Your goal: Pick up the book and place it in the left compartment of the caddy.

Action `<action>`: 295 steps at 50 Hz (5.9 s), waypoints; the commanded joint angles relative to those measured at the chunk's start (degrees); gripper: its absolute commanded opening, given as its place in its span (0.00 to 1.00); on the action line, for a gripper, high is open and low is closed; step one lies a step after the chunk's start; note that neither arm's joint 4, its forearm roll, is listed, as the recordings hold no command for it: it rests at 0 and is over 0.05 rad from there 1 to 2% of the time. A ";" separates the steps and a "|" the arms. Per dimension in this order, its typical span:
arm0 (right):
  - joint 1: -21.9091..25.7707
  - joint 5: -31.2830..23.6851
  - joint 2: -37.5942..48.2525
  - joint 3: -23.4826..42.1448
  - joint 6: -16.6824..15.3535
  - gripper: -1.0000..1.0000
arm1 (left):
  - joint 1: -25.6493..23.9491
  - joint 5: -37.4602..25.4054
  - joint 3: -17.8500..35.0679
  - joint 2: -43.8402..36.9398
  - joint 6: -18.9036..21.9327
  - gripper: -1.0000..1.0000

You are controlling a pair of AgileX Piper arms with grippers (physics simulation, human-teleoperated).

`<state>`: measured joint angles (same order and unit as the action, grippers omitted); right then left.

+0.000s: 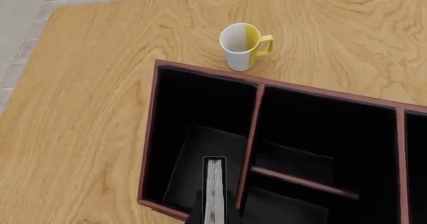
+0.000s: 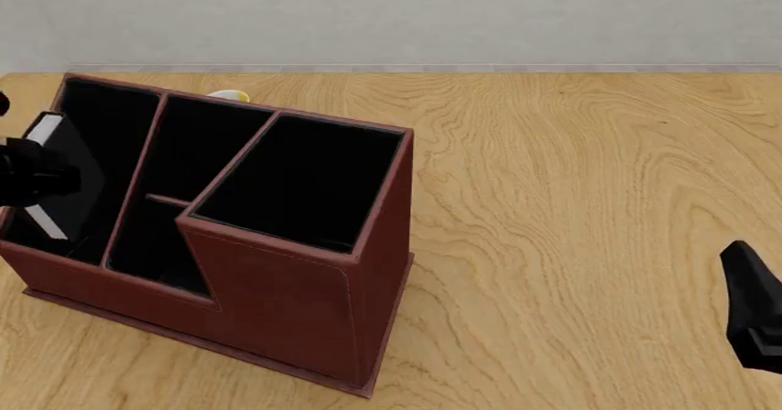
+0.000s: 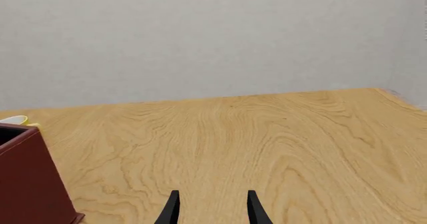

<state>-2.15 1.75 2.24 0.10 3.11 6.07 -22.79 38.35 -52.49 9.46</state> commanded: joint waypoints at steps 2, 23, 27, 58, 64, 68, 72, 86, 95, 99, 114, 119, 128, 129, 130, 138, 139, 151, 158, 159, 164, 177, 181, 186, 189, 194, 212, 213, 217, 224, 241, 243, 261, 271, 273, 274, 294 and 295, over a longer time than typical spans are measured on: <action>0.14 -0.10 -0.03 0.01 -0.24 1.00 | 0.48 1.59 -0.19 -0.69 0.63 0.00; 0.28 0.17 0.33 -0.01 -0.40 1.00 | 1.49 4.93 -0.77 -3.47 0.79 0.00; 0.24 0.17 0.34 0.01 -0.41 1.00 | 1.75 5.56 -0.93 -4.00 0.82 0.00; 0.09 -0.18 0.04 0.10 -0.60 1.00 | 3.72 9.41 -1.83 -6.05 2.28 0.00; 0.08 -0.34 -0.16 0.05 -0.61 1.00 | 3.86 10.15 -2.14 -6.49 2.33 0.00; 0.04 -0.28 -0.13 0.02 -0.59 1.00 | 3.99 10.81 -2.25 -7.00 2.33 0.00; 0.01 -0.17 -0.06 -0.01 -0.58 1.00 | 4.25 11.63 -2.26 -7.75 2.44 0.00; -0.07 -0.01 0.10 -0.01 -0.47 1.00 | 4.71 13.78 -2.69 -9.53 2.40 0.00; -0.20 -0.13 -0.02 0.03 -0.37 1.00 | 4.68 14.87 -2.93 -10.59 2.10 0.00; -0.25 -0.15 -0.02 0.06 -0.33 1.00 | 4.70 15.21 -3.00 -10.89 2.08 0.00; -0.34 -0.33 -0.30 0.00 -0.25 1.00 | 4.96 16.19 -3.46 -11.40 1.73 0.00; -0.42 -0.61 -0.54 0.07 -0.20 1.00 | 4.87 16.91 -3.81 -11.84 1.58 0.00; -0.50 -0.46 -0.28 0.18 -0.16 1.00 | 4.92 17.85 -4.08 -12.67 1.44 0.00; -0.50 -0.47 -0.30 0.17 -0.15 1.00 | 4.99 18.17 -4.24 -12.86 1.56 0.00; -0.53 -0.44 -0.31 0.15 -0.13 1.00 | 4.79 18.30 -4.38 -12.98 1.43 0.00; -0.66 -0.78 -0.74 0.09 -0.05 1.00 | 4.90 19.21 -4.61 -14.02 1.51 0.00; -0.66 -0.77 -0.76 0.07 -0.03 1.00 | 4.90 19.22 -4.61 -14.02 1.51 0.00; -0.54 -0.70 -0.58 0.13 -0.13 1.00 | 5.24 19.87 -4.86 -14.71 1.47 0.00; -0.53 -0.85 -0.77 0.10 -0.19 1.00 | 4.94 20.30 -5.07 -14.99 1.23 0.00; -0.53 -0.86 -0.79 0.09 -0.20 1.00 | 4.97 20.42 -5.10 -15.05 1.33 0.00; -0.55 -0.73 -0.66 0.01 -0.22 1.00 | 4.66 20.62 -5.11 -15.22 1.02 0.00; -0.48 -0.56 -0.46 -0.01 -0.21 1.00 | 4.67 21.63 -5.47 -16.18 0.84 0.00; -0.47 -0.61 -0.48 0.03 -0.18 1.00 | 4.71 21.69 -5.53 -16.19 0.92 0.00; -0.48 -0.93 -0.78 0.09 -0.17 1.00 | 4.80 21.72 -5.57 -16.15 1.05 0.00; -0.50 -0.93 -0.81 0.10 -0.19 1.00 | 4.85 21.73 -5.67 -16.13 1.15 0.00; -0.49 -0.77 -0.70 0.08 -0.22 1.00 | 5.13 21.85 -5.65 -16.35 1.15 0.00; -0.62 -0.89 -0.93 0.03 -0.18 1.00 | 5.20 22.86 -5.95 -17.16 0.79 0.00; -0.62 -0.89 -0.93 0.03 -0.18 1.00 | 5.20 22.87 -5.95 -17.16 0.79 0.00; -0.61 -0.88 -0.95 -0.01 -0.18 1.00 | 5.07 22.99 -6.04 -17.15 0.60 0.00; -0.63 -1.06 -1.06 0.10 -0.15 1.00 | 5.07 22.83 -6.13 -16.87 0.74 1.00; -0.69 -0.98 -0.86 0.25 -0.09 1.00 | 5.10 22.70 -6.13 -16.62 0.69 1.00; -0.72 -0.99 -0.90 0.25 -0.10 1.00 | 5.14 22.76 -6.19 -16.63 0.75 1.00; -0.69 -0.98 -0.87 0.25 -0.09 1.00 | 4.85 22.15 -5.84 -16.17 0.64 1.00; -0.69 -0.99 -0.91 0.25 -0.09 1.00 | 4.81 21.46 -5.42 -15.67 0.73 1.00; -0.72 -1.00 -0.91 0.25 -0.07 1.00 | 4.77 21.40 -5.42 -15.56 0.82 1.00; -0.72 -0.99 -0.89 0.25 -0.08 1.00 | 4.80 21.36 -5.37 -15.53 0.81 1.00; -0.67 -0.99 -0.89 0.25 -0.11 1.00 | 4.44 18.49 -4.26 -12.73 1.36 1.00; -0.69 -0.99 -0.90 0.25 -0.09 1.00 | 4.29 18.28 -4.21 -12.51 1.32 1.00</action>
<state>-2.83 0.76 1.35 0.35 3.01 10.60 -2.87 33.46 -66.52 10.60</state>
